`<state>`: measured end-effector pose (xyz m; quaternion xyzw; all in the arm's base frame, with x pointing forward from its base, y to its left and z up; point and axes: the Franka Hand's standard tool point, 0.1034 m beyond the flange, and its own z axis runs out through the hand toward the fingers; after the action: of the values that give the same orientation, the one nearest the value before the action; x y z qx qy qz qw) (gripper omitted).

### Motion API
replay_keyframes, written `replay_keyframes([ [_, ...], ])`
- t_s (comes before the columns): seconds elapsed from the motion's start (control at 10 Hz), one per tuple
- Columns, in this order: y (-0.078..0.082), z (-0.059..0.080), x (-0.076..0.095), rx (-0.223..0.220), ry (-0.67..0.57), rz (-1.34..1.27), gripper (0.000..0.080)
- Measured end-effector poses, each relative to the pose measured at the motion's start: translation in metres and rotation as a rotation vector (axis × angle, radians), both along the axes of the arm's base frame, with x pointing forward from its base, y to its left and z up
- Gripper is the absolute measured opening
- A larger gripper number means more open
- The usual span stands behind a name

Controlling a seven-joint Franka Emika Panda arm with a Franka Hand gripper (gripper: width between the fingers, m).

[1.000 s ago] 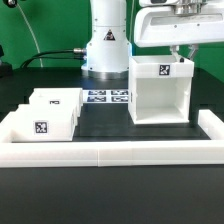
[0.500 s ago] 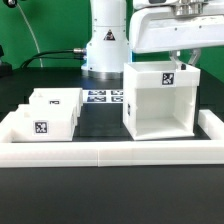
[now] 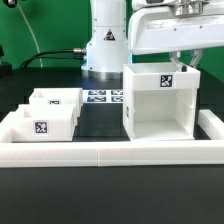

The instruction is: Assemble drawer

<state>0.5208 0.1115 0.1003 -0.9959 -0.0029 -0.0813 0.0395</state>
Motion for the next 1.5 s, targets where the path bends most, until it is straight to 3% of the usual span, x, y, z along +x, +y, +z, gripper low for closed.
replay_keyframes([
  [0.4, -0.006, -0.001, 0.003, 0.059, -0.006, -0.296, 0.0041],
  [0.6, -0.014, 0.002, 0.011, 0.067, -0.017, -0.355, 0.0042],
  [1.1, -0.008, 0.007, 0.015, 0.139, -0.014, -0.565, 0.0042],
  [1.3, -0.005, 0.004, 0.016, 0.197, 0.003, -0.811, 0.0044],
  [1.5, -0.011, 0.004, 0.022, 0.228, 0.001, -0.979, 0.0052],
])
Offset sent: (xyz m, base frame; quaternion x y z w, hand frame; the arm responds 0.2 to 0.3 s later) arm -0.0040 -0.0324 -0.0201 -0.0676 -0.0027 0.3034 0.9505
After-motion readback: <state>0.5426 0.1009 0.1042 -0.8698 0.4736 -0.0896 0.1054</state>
